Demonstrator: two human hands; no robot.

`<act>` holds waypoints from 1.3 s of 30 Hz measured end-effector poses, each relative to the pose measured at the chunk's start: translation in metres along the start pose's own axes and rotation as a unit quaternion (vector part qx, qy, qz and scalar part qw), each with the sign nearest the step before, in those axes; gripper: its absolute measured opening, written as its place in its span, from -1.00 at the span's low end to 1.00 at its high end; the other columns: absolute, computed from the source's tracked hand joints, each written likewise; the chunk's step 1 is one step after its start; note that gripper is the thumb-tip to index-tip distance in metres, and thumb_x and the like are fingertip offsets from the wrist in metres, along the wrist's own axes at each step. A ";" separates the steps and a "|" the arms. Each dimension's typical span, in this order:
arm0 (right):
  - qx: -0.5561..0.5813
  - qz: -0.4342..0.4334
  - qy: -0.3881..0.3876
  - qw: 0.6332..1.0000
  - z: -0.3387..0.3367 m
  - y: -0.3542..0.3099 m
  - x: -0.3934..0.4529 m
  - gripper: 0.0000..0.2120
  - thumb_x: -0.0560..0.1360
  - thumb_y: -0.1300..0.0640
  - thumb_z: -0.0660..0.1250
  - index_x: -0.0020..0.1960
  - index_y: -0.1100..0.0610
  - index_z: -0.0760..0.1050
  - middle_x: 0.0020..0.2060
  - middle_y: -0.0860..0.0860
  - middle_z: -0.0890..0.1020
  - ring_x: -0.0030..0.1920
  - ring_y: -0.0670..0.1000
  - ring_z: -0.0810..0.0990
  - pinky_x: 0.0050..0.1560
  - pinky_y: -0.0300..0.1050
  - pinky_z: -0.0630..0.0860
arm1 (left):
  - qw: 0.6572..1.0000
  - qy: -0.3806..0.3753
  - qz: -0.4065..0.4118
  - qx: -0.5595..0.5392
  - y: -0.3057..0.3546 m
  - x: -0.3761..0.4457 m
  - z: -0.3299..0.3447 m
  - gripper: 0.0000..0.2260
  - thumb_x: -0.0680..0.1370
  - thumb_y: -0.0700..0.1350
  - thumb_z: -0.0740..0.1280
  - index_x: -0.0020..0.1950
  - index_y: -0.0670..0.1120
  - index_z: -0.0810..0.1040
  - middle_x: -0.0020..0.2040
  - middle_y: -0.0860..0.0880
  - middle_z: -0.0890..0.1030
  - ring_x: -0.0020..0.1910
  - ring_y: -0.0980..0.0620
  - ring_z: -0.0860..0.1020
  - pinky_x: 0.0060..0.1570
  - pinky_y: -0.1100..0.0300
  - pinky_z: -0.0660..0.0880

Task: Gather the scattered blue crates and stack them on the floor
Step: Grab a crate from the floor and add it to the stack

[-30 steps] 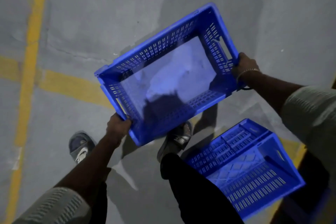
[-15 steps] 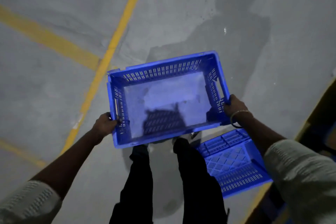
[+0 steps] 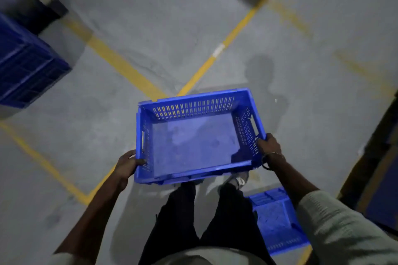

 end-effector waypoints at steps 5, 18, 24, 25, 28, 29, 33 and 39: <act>-0.012 -0.060 -0.014 0.998 0.026 -0.110 -0.060 -0.68 0.54 0.08 0.34 0.22 0.23 0.54 0.06 0.27 0.64 0.06 0.27 0.62 -0.01 -0.01 0.49 | 0.995 0.034 0.038 -0.090 0.004 -0.031 -0.109 -0.55 0.41 -0.49 0.37 0.26 -0.21 0.64 0.11 -0.29 0.71 -0.09 -0.22 0.66 -0.02 -0.10 0.68; 0.009 -0.258 0.020 0.966 0.117 -0.368 -0.161 -0.79 0.53 0.05 0.38 0.08 0.15 0.64 -0.18 0.16 0.65 -0.06 0.24 0.64 -0.12 -0.06 0.44 | 0.937 0.158 0.139 -0.280 -0.012 -0.070 -0.309 -0.81 0.61 -0.25 0.43 0.21 -0.09 0.65 0.11 -0.20 0.72 0.03 -0.28 0.70 0.01 -0.20 0.64; 0.034 -0.298 -0.003 0.954 0.195 -0.488 -0.185 -0.80 0.51 0.06 0.40 0.07 0.12 0.66 -0.17 0.16 0.66 -0.06 0.24 0.63 -0.06 -0.03 0.48 | 0.910 0.197 0.163 -0.326 0.001 -0.036 -0.419 -0.71 0.60 0.05 0.46 0.25 -0.07 0.66 0.15 -0.19 0.73 0.09 -0.29 0.69 0.10 -0.28 0.63; 0.039 -0.298 -0.006 0.954 0.208 -0.507 -0.188 -0.79 0.51 0.05 0.41 0.08 0.12 0.66 -0.18 0.16 0.66 -0.06 0.24 0.63 -0.05 -0.03 0.49 | 0.903 0.202 0.174 -0.338 0.010 -0.033 -0.438 -0.71 0.60 0.05 0.46 0.24 -0.07 0.67 0.14 -0.18 0.73 0.08 -0.28 0.69 0.06 -0.22 0.63; 0.040 -0.294 -0.014 0.955 0.242 -0.568 -0.194 -0.77 0.50 0.01 0.43 0.05 0.13 0.66 -0.19 0.18 0.66 -0.06 0.24 0.64 -0.03 -0.01 0.52 | 0.888 0.204 0.182 -0.371 0.032 -0.020 -0.494 -0.76 0.61 -0.01 0.45 0.20 -0.11 0.68 0.14 -0.18 0.72 0.05 -0.22 0.68 0.03 -0.08 0.59; 0.039 -0.293 -0.016 0.955 0.250 -0.587 -0.200 -0.77 0.49 0.00 0.43 0.04 0.13 0.66 -0.19 0.18 0.67 -0.07 0.23 0.65 -0.03 -0.01 0.52 | 0.883 0.206 0.183 -0.380 0.039 -0.017 -0.511 -0.76 0.61 -0.03 0.46 0.20 -0.13 0.68 0.15 -0.19 0.72 0.05 -0.22 0.68 0.04 -0.07 0.59; 0.051 -0.320 -0.022 0.946 0.278 -0.674 -0.230 -0.86 0.47 0.03 0.44 -0.07 0.09 0.65 -0.25 0.14 0.66 -0.11 0.21 0.65 -0.07 -0.03 0.51 | 0.867 0.204 0.204 -0.407 0.074 -0.014 -0.584 -0.80 0.59 -0.09 0.47 0.17 -0.14 0.69 0.11 -0.20 0.73 -0.03 -0.15 0.68 -0.02 0.01 0.60; 0.060 -0.364 -0.003 0.929 0.305 -0.786 -0.265 -0.75 0.47 -0.03 0.42 0.02 0.13 0.67 -0.23 0.13 0.67 -0.11 0.22 0.64 -0.03 0.04 0.56 | 0.847 0.187 0.237 -0.437 0.128 -0.001 -0.681 -0.87 0.60 -0.06 0.44 0.10 -0.08 0.67 0.11 -0.17 0.74 -0.08 -0.07 0.72 -0.13 0.07 0.64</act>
Point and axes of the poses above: each hand's wrist, its own x-axis towards the middle knuckle, its own z-axis out of the palm, y = z × x, the point moved 9 cm from there along x, towards the middle knuckle
